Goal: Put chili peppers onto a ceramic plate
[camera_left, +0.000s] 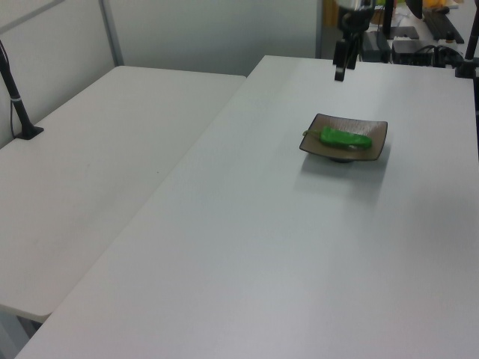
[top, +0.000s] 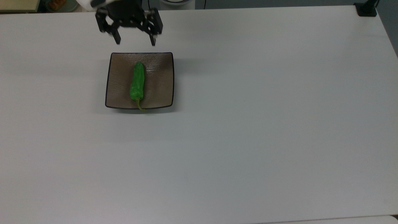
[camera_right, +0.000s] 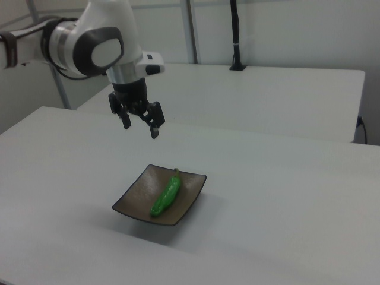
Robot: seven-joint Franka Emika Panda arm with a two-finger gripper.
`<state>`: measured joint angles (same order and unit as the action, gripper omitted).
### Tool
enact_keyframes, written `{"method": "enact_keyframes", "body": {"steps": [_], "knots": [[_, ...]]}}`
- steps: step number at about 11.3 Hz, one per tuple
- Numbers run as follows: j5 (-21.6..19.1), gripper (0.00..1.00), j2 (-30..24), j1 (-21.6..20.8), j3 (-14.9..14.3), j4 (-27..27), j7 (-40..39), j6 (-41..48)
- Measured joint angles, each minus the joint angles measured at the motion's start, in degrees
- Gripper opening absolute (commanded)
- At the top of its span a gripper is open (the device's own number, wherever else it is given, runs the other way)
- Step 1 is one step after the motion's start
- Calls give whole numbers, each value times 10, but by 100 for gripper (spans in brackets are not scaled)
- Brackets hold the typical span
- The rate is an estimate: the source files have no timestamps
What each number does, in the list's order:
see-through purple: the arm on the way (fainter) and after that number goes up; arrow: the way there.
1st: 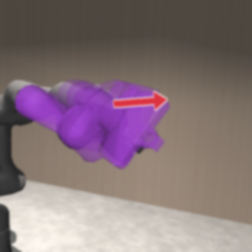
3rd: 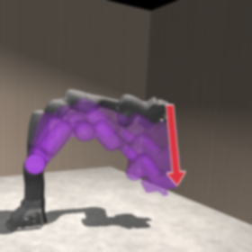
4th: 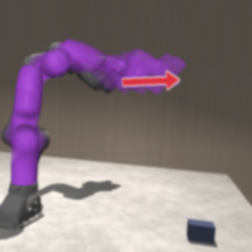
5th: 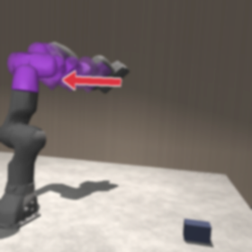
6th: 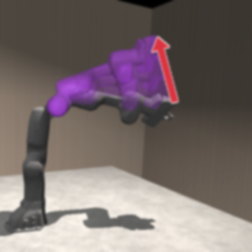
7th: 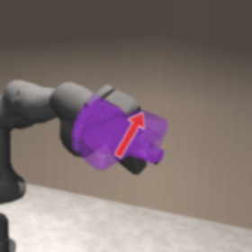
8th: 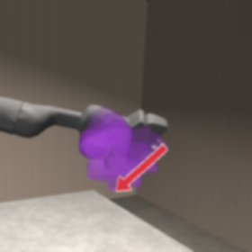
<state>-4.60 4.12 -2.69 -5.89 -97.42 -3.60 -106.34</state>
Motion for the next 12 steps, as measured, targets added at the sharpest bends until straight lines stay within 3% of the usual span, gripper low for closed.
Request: {"method": "enact_keyframes", "body": {"steps": [3, 6, 8, 12], "knots": [[-32, 100, -48, 37, 49, -17, -1, 0], [-32, 100, -51, 39, 106, -29, 4, 1], [-32, 100, -51, 38, 125, -33, 6, 1], [35, 100, -51, 33, 136, -51, 6, 3]]}}
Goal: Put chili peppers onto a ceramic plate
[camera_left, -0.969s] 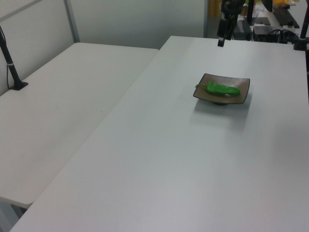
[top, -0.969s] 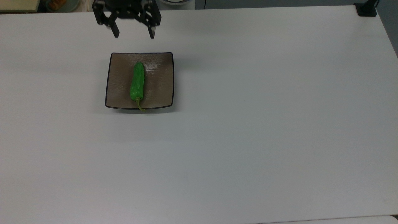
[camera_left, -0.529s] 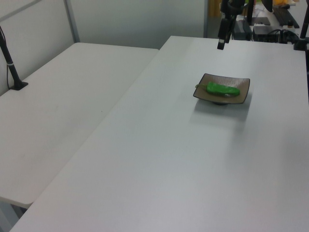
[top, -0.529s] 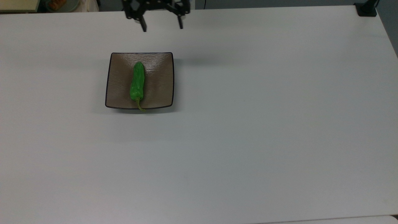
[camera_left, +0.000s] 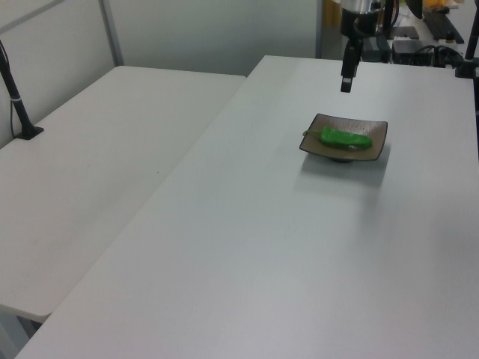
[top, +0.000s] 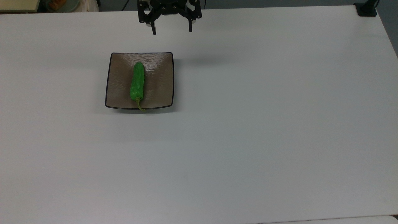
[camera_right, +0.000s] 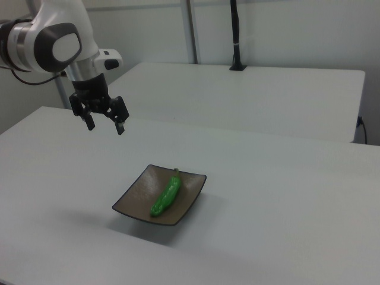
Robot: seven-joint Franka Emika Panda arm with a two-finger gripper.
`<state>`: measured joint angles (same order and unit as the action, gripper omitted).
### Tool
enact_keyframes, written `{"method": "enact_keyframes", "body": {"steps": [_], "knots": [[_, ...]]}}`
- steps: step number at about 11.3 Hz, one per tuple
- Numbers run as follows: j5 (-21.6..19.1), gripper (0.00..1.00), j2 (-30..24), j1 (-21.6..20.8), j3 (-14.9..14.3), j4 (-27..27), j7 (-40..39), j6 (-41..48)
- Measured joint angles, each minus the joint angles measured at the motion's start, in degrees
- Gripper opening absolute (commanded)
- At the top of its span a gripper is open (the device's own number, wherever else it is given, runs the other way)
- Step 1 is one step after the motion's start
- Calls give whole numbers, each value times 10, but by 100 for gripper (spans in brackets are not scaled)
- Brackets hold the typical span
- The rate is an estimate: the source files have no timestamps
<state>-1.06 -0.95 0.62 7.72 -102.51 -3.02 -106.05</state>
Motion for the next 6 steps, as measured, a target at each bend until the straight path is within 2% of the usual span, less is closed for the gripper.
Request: {"method": "enact_keyframes", "body": {"steps": [2, 6], "knots": [[25, 100, -1, 0, 0, -1, -3, 27], [32, 100, -2, 3, -1, -1, -3, 44]]}}
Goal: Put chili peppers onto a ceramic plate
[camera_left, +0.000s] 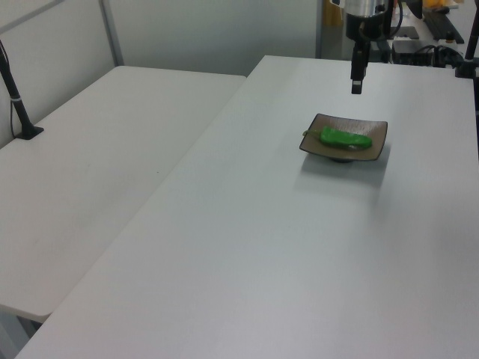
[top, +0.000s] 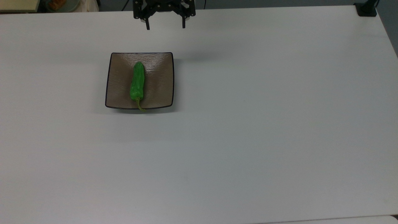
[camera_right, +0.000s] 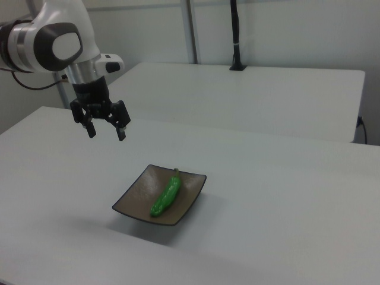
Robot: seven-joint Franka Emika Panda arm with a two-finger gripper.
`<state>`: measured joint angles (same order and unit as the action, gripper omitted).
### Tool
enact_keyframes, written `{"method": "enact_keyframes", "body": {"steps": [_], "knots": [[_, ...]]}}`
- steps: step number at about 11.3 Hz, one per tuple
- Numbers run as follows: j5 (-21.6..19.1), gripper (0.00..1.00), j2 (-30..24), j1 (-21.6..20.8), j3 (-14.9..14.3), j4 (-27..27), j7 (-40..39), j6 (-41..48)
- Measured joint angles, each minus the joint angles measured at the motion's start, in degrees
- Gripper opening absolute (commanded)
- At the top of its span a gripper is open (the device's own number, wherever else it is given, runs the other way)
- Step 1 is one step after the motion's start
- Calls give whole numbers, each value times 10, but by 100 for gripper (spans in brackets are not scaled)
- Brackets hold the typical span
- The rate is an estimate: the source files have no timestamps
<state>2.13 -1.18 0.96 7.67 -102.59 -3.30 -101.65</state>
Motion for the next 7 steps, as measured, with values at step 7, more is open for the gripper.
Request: {"method": "enact_keyframes", "body": {"steps": [7], "knots": [[0, 100, 1, 2, -4, -1, 28, 1]]}}
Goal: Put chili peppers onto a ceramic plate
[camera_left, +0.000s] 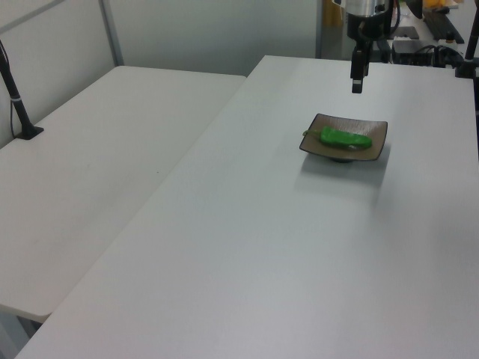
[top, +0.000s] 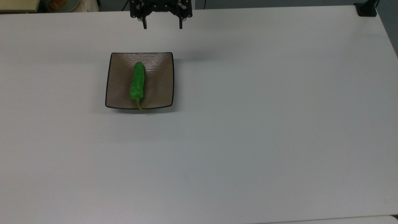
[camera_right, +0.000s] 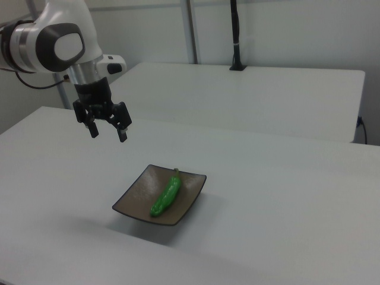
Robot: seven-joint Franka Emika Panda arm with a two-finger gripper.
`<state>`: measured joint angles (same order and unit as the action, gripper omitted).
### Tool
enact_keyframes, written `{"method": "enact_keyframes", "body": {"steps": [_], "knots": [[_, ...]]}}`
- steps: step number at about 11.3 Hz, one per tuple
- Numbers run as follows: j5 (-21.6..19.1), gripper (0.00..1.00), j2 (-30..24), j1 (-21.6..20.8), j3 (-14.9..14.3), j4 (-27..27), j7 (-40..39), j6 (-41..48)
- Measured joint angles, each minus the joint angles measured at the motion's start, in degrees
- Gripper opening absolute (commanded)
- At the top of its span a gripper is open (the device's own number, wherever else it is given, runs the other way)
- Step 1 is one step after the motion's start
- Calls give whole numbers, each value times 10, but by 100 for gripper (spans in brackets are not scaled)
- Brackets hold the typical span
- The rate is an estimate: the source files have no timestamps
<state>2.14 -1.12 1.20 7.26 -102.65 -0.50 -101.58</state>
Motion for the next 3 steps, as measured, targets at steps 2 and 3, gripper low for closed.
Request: {"method": "enact_keyframes", "body": {"steps": [2, 3], "knots": [[0, 100, 0, 0, 0, -2, 52, -11], [0, 100, 1, 0, 0, -5, 63, -14]]}}
